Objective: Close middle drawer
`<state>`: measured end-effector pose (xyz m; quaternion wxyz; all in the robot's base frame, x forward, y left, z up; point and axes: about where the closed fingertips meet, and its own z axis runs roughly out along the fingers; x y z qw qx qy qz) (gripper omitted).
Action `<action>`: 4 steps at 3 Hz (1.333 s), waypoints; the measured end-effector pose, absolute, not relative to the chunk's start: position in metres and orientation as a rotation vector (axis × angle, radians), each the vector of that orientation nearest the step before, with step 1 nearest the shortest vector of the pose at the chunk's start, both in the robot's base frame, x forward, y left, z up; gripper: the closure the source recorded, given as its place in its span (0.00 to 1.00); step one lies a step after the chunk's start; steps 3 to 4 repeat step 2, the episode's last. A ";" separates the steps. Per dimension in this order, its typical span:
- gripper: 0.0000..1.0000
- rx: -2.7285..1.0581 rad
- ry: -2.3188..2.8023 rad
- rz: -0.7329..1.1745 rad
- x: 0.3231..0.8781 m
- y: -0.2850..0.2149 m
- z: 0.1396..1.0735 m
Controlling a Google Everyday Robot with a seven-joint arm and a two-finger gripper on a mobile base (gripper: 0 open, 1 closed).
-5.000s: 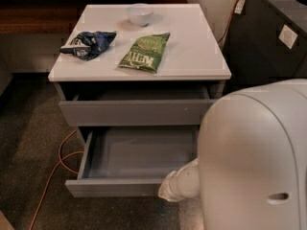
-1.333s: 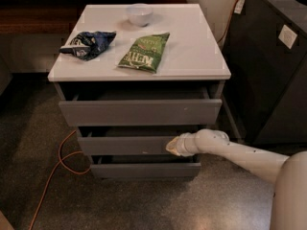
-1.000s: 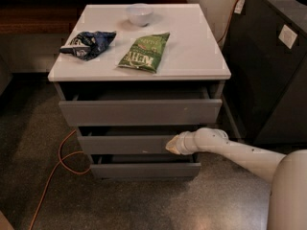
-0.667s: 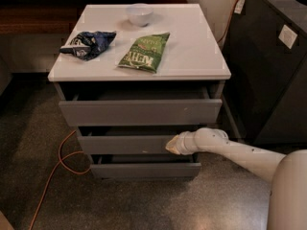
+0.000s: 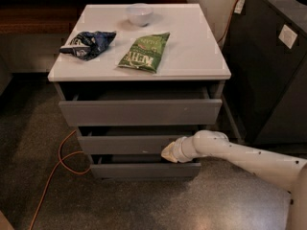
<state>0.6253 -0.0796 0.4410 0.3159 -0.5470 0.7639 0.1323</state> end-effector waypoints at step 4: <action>1.00 -1.482 2.015 0.436 0.584 -0.066 0.468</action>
Offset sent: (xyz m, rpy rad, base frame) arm -0.0343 0.0113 0.0224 0.0193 0.0474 0.0385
